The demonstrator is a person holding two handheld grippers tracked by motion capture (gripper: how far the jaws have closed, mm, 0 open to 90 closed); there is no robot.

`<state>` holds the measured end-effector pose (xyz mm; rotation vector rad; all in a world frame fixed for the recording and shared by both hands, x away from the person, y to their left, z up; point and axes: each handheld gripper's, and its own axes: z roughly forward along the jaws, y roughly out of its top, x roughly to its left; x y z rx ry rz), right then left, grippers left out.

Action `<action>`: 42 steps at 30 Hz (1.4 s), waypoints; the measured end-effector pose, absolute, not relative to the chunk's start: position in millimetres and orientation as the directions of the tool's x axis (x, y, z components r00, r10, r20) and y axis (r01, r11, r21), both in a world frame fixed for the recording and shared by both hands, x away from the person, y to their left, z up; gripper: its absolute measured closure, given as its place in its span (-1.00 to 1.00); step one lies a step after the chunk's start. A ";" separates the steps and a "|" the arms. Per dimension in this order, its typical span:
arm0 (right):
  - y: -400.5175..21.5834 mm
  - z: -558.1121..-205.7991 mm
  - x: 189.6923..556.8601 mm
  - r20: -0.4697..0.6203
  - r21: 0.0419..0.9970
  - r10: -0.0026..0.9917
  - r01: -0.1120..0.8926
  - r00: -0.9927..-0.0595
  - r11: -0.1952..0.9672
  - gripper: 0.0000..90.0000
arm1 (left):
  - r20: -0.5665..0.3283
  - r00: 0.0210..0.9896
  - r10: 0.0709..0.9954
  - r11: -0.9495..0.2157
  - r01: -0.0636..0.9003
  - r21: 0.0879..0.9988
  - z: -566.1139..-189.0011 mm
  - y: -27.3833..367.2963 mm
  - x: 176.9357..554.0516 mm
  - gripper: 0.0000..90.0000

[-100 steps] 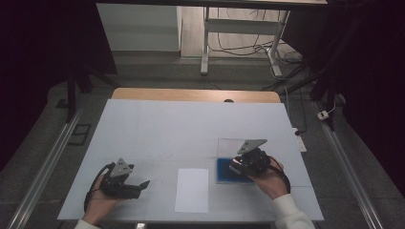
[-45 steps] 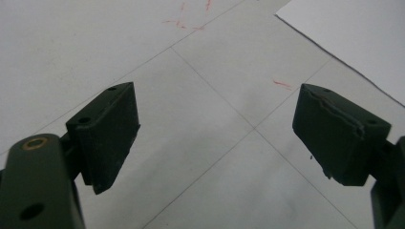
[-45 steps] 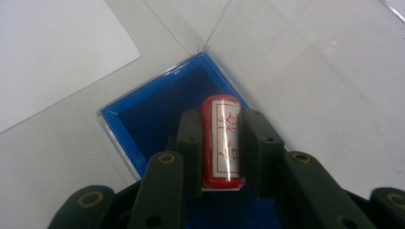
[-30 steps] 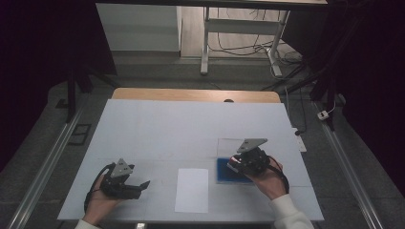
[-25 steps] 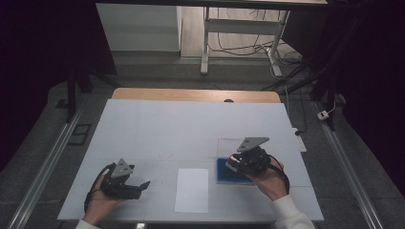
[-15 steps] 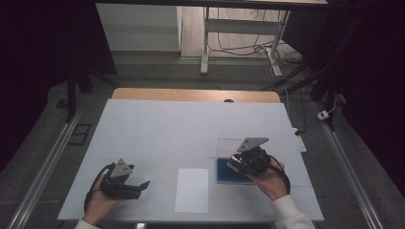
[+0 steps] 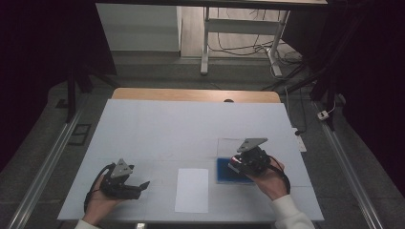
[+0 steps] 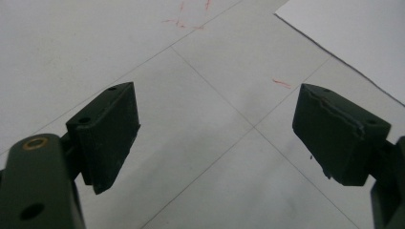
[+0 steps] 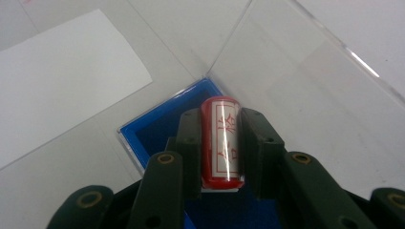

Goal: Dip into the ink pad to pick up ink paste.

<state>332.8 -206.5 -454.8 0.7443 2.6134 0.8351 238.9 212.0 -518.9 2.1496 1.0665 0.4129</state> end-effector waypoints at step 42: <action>-201.4 -467.7 339.0 -0.125 0.538 0.558 0.416 -0.820 0.733 0.57 | -0.018 0.616 0.787 -0.431 0.571 0.699 -519.6 210.9 238.9 -0.63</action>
